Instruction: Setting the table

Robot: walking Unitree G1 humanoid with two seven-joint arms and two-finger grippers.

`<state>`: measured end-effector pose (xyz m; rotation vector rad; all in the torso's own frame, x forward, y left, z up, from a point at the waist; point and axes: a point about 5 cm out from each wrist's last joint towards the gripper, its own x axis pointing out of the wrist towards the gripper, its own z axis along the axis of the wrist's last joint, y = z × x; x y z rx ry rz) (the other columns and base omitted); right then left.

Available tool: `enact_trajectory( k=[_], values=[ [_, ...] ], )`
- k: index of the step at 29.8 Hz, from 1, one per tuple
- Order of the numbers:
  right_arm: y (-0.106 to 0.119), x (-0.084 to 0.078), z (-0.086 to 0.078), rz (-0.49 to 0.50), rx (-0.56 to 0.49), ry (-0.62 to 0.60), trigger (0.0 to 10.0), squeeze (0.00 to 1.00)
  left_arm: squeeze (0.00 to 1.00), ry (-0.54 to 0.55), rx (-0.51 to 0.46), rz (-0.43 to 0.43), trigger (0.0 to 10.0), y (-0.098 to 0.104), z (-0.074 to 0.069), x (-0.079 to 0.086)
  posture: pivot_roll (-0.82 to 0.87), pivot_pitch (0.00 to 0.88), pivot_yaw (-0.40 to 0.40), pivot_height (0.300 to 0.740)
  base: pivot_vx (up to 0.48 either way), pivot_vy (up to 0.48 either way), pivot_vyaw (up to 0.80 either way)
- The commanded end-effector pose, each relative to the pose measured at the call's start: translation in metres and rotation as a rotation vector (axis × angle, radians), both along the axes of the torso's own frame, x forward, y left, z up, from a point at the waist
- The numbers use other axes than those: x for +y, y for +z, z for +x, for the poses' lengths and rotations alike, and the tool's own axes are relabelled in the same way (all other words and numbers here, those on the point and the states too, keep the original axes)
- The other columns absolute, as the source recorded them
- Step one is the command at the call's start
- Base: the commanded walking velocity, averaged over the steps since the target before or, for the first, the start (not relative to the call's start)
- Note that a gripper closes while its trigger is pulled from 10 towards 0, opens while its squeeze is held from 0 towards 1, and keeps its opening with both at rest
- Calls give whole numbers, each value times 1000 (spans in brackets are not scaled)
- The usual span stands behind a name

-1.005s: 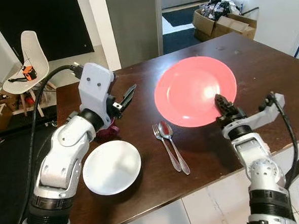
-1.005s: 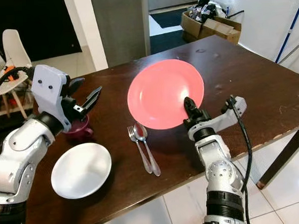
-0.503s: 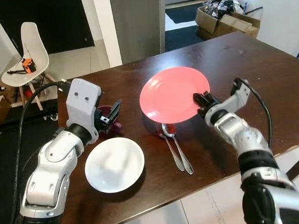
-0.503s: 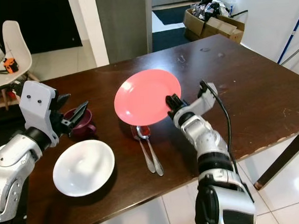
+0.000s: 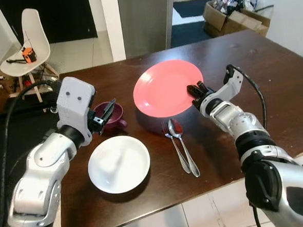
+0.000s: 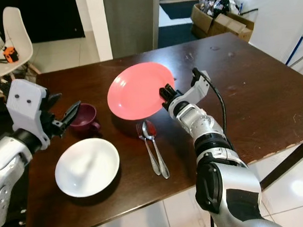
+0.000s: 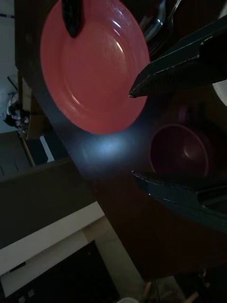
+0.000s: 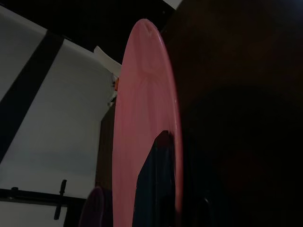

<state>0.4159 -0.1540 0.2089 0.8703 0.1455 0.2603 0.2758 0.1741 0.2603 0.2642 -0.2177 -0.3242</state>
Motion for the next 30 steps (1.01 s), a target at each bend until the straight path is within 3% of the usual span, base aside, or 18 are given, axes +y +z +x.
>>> enact_trajectory(
  k=[1,5,11,12,14,30],
  values=[
    [6,7,2,-4,-20,19,10000,0,0,2,1,3,10000,6,-8,10,246,126,98,740,0,0,0],
    [11,10,3,3,-37,32,10000,0,0,-60,19,70,10000,21,-26,22,283,141,100,740,0,0,0],
    [16,14,5,24,-58,34,10000,0,0,-63,18,113,10000,32,-38,29,339,149,103,740,0,0,0],
    [16,14,5,24,-59,34,10000,169,0,-62,21,113,10000,32,-39,29,341,149,103,740,0,0,0],
    [17,14,5,11,-61,15,10000,1000,0,-65,25,111,10000,31,-41,27,350,145,102,740,0,0,0],
    [26,-4,7,-29,-93,-56,10000,1000,0,-104,51,97,10000,32,-37,21,306,100,119,740,0,0,0]
  ],
)
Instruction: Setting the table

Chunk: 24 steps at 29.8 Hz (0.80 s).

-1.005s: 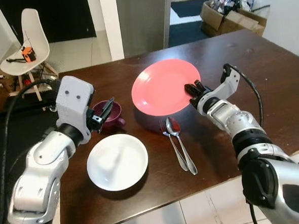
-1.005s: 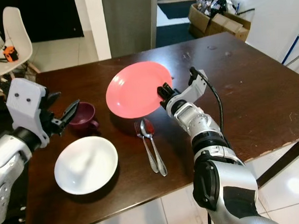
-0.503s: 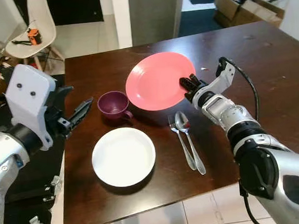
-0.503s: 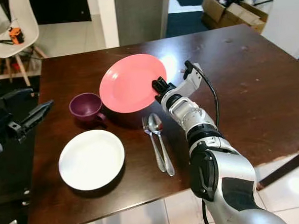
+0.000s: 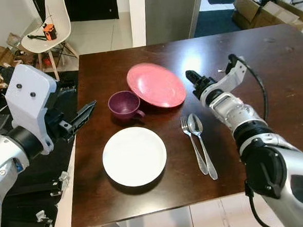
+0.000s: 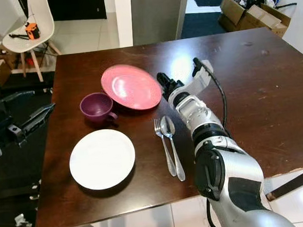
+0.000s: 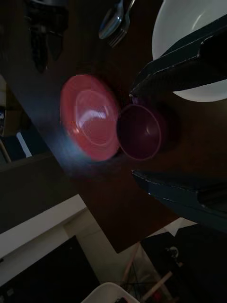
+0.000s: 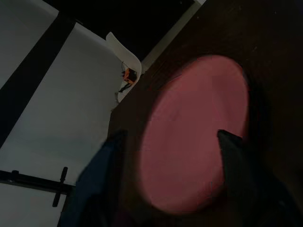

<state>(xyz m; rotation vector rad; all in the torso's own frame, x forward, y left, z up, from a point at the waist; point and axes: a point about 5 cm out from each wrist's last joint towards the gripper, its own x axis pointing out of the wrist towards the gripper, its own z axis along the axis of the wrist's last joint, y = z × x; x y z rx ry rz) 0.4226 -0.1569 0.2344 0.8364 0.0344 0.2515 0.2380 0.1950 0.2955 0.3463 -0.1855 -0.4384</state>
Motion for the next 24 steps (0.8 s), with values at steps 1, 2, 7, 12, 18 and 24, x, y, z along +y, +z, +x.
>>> enact_trajectory(
  k=[1,2,7,12,18,24],
  values=[
    [1,-3,0,-15,5,-13,10000,847,0,-6,21,-4,10000,-3,2,-1,302,100,119,740,0,0,0],
    [1,-5,0,-17,5,-21,10000,0,0,-10,21,-8,10000,-4,3,-2,295,97,118,740,0,0,0],
    [3,-11,0,-19,-7,-21,10000,0,0,-23,26,-22,10000,-7,7,-6,265,90,117,740,0,0,0],
    [4,-12,-2,-12,-43,23,10000,0,0,-40,30,-42,10000,-12,11,-13,229,83,116,740,0,0,0],
    [7,-7,-6,-129,-171,112,10000,0,0,-20,42,-84,10000,-22,20,-23,184,73,111,740,0,0,0],
    [12,8,-37,-362,-421,104,10000,0,0,69,68,-182,10000,-39,34,-34,117,52,104,740,0,0,0]
  ],
)
